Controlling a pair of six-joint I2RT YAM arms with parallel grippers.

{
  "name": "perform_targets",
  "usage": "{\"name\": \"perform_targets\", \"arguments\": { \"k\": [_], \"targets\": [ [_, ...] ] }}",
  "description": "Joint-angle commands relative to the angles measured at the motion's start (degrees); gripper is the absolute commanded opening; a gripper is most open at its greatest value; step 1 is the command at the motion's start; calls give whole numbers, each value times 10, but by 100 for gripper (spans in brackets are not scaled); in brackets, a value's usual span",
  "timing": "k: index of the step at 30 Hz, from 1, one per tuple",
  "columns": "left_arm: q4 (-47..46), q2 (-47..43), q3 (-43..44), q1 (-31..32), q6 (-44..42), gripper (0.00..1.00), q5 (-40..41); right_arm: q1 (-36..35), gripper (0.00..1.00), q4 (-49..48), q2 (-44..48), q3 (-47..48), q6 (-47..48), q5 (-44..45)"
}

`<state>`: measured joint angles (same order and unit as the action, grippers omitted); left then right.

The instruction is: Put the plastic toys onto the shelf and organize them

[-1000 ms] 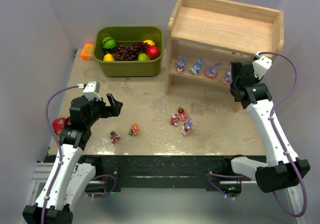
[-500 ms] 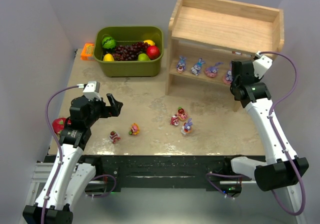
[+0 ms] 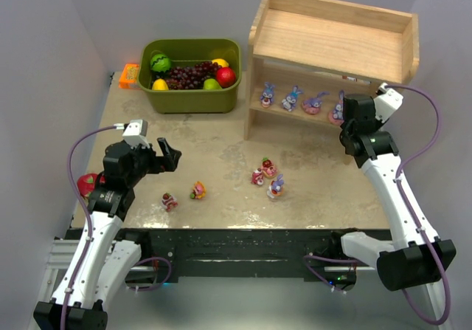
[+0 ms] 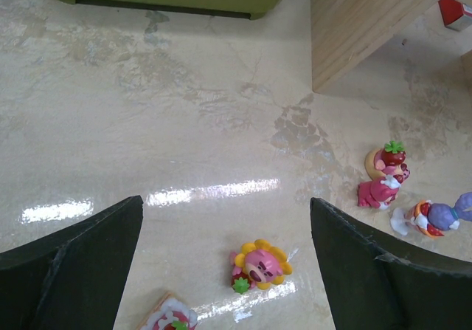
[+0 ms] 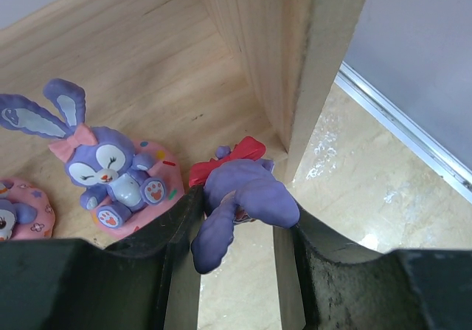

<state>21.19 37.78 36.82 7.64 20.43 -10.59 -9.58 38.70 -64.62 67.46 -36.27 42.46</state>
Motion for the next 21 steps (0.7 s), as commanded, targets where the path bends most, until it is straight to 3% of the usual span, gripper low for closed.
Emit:
{"name": "perform_targets", "arguments": {
  "k": [1,10,21],
  "targets": [
    [-10,2,-3,4,0,100,-3,3,11,-48,4,0,-21,25],
    [-9,0,-2,4,-1,99,-1,2,17,-53,-19,-8,-35,28],
    [-9,-2,-1,4,-1,99,-2,1,36,-29,-40,4,-51,60]
  ]
}}
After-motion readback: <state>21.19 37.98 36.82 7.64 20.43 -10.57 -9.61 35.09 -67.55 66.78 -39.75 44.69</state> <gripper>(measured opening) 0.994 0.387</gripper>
